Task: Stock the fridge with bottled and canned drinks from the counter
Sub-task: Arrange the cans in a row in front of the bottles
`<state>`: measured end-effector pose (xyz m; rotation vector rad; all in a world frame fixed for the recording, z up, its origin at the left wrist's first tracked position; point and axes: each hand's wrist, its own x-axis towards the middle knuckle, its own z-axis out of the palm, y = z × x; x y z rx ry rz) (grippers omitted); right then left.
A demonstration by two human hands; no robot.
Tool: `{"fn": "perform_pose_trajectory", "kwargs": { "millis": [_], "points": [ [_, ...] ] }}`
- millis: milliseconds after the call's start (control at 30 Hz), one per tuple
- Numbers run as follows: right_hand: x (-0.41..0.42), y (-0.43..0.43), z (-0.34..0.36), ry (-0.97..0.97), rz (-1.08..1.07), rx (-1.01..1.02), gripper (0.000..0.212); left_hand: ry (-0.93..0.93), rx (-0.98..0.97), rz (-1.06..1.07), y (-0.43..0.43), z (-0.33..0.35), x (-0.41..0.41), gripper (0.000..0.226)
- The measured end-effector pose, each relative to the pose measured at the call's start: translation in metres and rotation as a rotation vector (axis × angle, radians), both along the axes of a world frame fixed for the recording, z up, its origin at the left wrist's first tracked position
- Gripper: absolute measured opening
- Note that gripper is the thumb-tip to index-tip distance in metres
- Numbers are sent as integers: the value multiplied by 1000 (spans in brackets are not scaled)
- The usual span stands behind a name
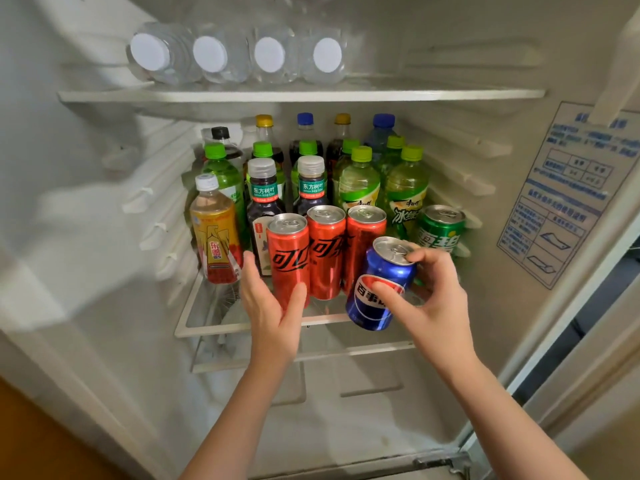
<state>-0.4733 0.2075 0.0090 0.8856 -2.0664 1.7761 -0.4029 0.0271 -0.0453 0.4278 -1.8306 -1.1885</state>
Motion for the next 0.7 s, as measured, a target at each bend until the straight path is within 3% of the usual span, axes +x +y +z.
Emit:
{"fn": "perform_pose_trajectory", "kwargs": {
  "millis": [67,167,267,367,700],
  "points": [
    [2,-6,0,-34,94,-35,47,59,-72,2,5,2,14,66],
    [4,-15,-1,-62,209,-60,45,-25,-107,-196,14,7,29,51],
    [6,-24,-2,-81,294,-73,41,-146,-51,-359,20,9,38,62],
    [12,-34,-3,-64,339,-56,39,-140,-14,-451,24,16,41,69],
    [14,-47,0,-84,375,97,19,-95,61,-337,15,5,59,70]
  ]
}}
